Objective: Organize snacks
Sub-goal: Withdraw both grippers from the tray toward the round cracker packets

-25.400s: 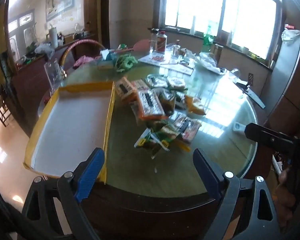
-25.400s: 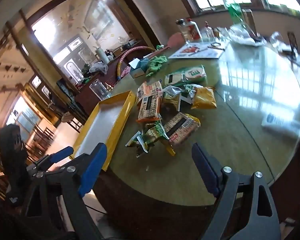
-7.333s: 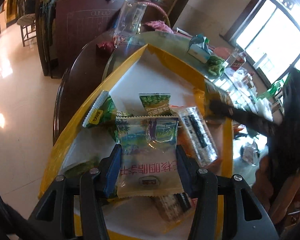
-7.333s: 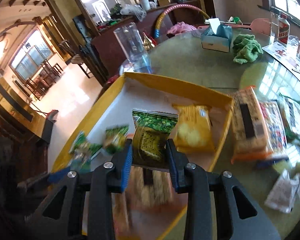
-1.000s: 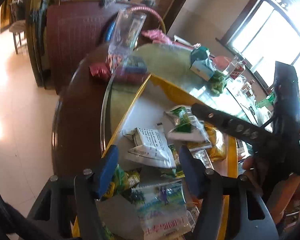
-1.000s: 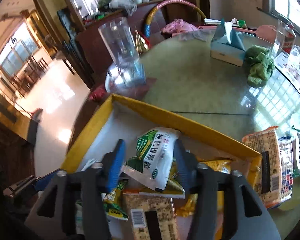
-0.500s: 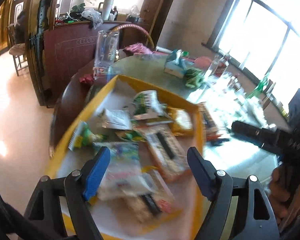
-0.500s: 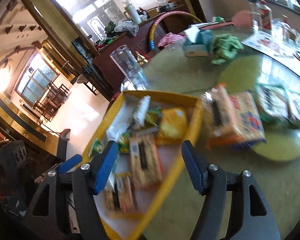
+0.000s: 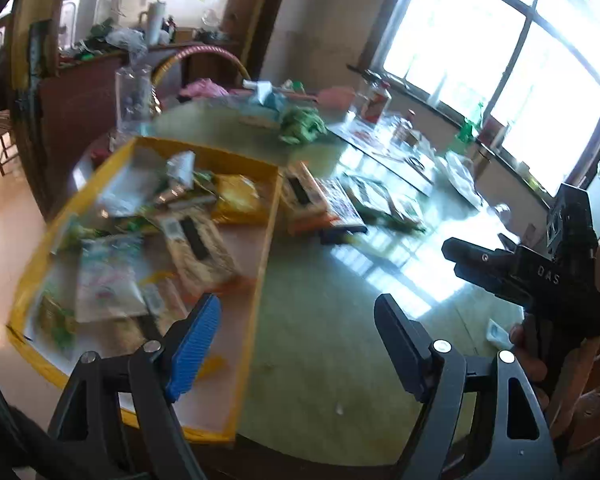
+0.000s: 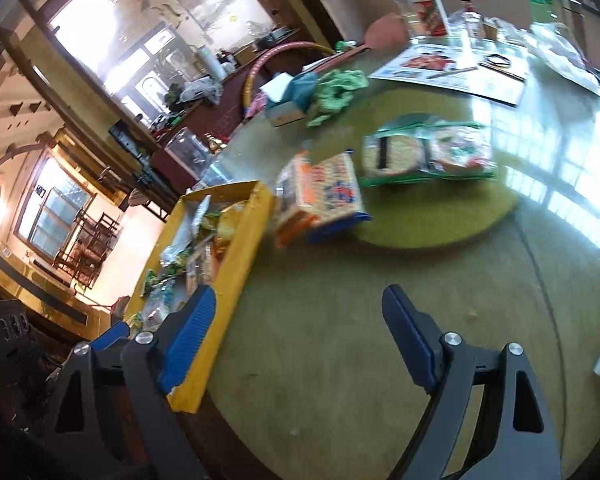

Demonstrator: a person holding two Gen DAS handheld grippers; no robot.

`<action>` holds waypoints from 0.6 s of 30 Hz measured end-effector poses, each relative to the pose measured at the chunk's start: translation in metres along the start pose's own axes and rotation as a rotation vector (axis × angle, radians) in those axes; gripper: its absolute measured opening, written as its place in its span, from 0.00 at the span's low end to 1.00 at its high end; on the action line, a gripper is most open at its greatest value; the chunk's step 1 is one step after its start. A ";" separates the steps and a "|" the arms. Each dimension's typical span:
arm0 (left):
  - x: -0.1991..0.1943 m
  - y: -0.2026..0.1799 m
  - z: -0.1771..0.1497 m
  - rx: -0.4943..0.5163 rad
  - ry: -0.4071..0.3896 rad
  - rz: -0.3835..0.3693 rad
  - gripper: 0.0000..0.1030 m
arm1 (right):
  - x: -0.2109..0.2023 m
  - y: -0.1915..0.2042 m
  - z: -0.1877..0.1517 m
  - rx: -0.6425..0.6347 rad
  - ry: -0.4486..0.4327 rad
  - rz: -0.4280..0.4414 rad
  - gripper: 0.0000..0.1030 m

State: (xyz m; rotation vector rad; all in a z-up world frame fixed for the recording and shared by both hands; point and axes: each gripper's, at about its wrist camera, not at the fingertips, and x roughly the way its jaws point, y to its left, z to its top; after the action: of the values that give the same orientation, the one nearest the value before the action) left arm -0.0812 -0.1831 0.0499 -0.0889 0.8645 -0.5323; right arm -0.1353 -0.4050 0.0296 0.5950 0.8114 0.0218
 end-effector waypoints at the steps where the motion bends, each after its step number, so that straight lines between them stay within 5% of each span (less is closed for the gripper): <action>1: 0.001 -0.002 -0.002 -0.001 0.003 -0.006 0.77 | -0.004 -0.008 -0.001 0.013 -0.003 -0.012 0.83; 10: 0.034 -0.032 0.004 0.058 0.067 -0.042 0.77 | -0.017 -0.087 0.004 0.136 -0.010 -0.078 0.83; 18: 0.061 -0.036 0.017 0.032 0.111 -0.046 0.77 | 0.021 -0.129 0.071 0.148 0.011 -0.157 0.83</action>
State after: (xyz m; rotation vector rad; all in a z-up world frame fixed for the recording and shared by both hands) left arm -0.0510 -0.2456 0.0283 -0.0504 0.9634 -0.5978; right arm -0.0982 -0.5430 -0.0119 0.6693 0.8739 -0.1802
